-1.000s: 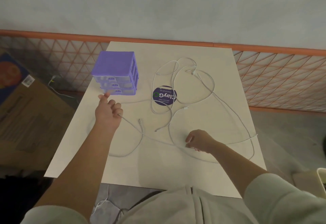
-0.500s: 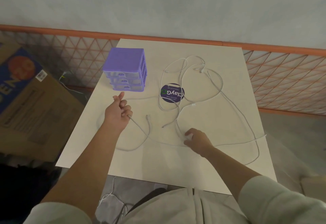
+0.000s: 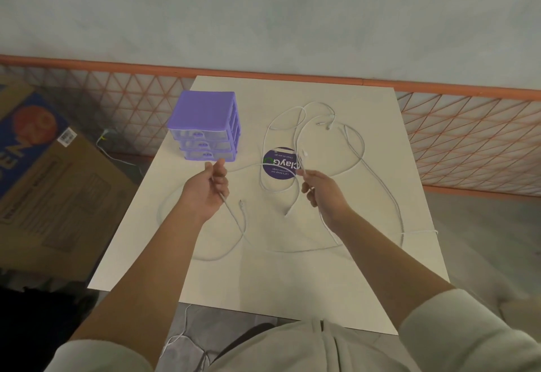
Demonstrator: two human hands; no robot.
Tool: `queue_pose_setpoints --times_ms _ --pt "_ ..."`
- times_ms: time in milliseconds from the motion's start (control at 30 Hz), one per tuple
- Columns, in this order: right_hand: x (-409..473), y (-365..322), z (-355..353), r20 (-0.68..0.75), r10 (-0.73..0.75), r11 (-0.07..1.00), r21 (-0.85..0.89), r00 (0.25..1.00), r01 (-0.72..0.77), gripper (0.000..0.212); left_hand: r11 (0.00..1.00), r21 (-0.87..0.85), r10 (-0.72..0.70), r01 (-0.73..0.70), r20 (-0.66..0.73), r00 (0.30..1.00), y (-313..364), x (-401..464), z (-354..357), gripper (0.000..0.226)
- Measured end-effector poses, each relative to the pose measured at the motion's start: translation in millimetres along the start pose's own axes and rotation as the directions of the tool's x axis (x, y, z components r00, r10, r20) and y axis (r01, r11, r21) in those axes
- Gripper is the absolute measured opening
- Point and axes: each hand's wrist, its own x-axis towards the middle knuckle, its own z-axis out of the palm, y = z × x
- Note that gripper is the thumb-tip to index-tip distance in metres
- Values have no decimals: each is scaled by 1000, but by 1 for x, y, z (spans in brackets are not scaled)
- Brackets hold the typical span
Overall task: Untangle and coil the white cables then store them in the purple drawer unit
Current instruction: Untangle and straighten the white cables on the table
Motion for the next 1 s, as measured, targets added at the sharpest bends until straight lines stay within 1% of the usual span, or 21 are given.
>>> queue_pose_setpoints --times_ms 67,133,267,400,500,633,700,767,867,1000 --pt "-4 -13 13 64 -43 999 16 997 42 23 1000 -8 -9 9 14 1000 -1 -3 6 33" --pt "-6 -23 26 143 -94 996 15 985 93 27 1000 -21 -16 17 57 998 -1 -7 13 31" --pt "-10 -27 47 281 -159 966 -155 946 208 24 999 18 30 -33 126 992 -2 -13 22 32" --pt "-16 -21 55 384 -140 944 -225 913 240 26 994 -46 106 -100 162 981 5 -9 22 42" --pt "-16 -16 52 398 -115 915 -314 910 253 27 987 -115 129 -111 163 978 10 -12 23 42" --pt "-13 -19 53 418 -82 895 -369 905 251 26 974 -184 160 -132 150 976 15 -17 25 37" --pt "-10 -17 52 413 -70 878 -406 908 253 25 966 -187 204 -178 131 970 18 -18 26 37" --pt "-5 -15 50 400 -71 879 -408 914 248 24 958 -178 247 -224 121 961 22 -18 25 37" --pt "-2 -14 50 401 -45 896 -388 915 215 22 956 -165 262 -241 120 958 25 -18 24 38" --pt "4 -11 53 346 -3 894 -418 938 158 31 950 -181 272 -254 85 959 23 -18 24 40"
